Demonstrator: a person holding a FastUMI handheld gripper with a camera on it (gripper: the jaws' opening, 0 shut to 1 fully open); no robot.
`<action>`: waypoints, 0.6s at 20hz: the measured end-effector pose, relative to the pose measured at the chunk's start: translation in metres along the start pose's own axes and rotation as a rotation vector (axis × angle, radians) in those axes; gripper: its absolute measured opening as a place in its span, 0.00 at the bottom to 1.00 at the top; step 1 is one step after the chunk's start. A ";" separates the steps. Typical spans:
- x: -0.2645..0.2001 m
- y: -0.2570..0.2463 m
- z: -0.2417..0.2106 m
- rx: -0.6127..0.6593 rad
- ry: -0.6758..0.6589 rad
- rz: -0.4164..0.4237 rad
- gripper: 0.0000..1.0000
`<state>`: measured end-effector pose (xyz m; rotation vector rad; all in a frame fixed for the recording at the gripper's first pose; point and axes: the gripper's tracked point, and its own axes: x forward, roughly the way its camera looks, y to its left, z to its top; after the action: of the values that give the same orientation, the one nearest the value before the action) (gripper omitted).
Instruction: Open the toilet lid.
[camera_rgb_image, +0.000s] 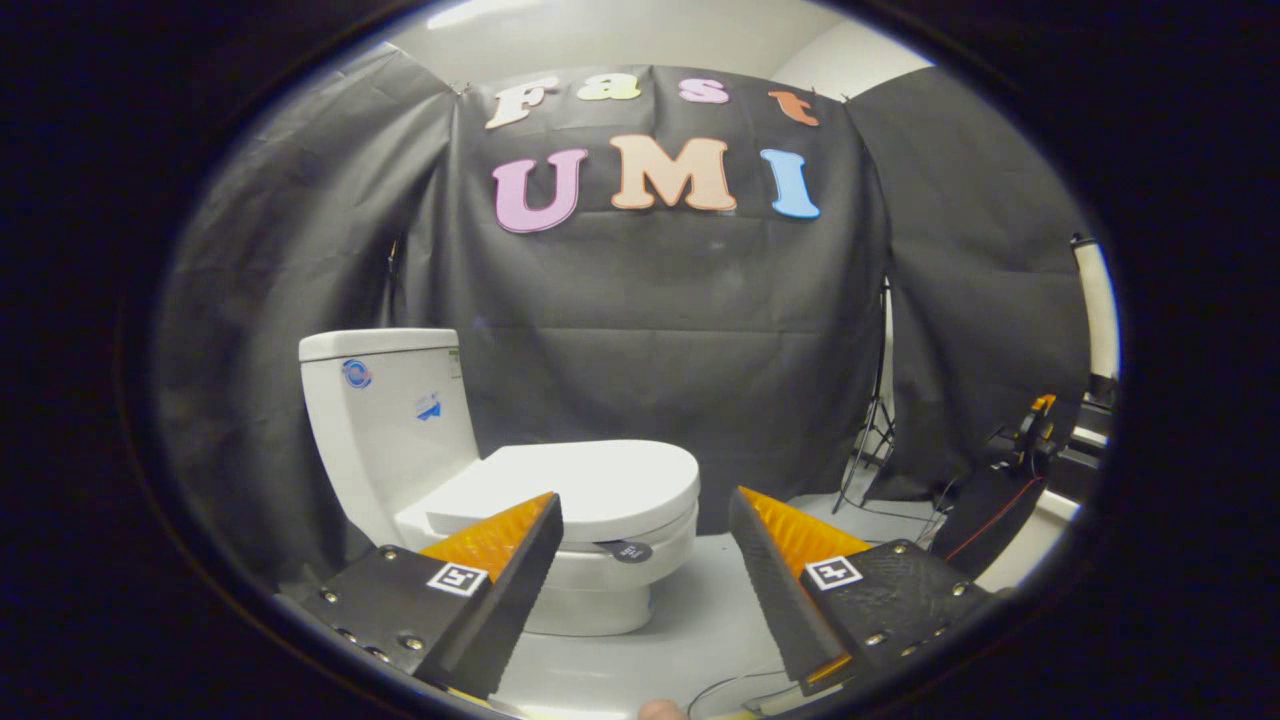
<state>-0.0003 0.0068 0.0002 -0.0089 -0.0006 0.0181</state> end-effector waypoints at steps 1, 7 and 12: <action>0.000 0.000 0.000 0.000 -0.001 -0.001 0.99; 0.000 -0.003 0.000 0.004 -0.002 -0.010 1.00; 0.001 -0.001 0.000 0.000 0.000 -0.006 1.00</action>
<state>0.0004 0.0055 0.0004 -0.0086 -0.0009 0.0123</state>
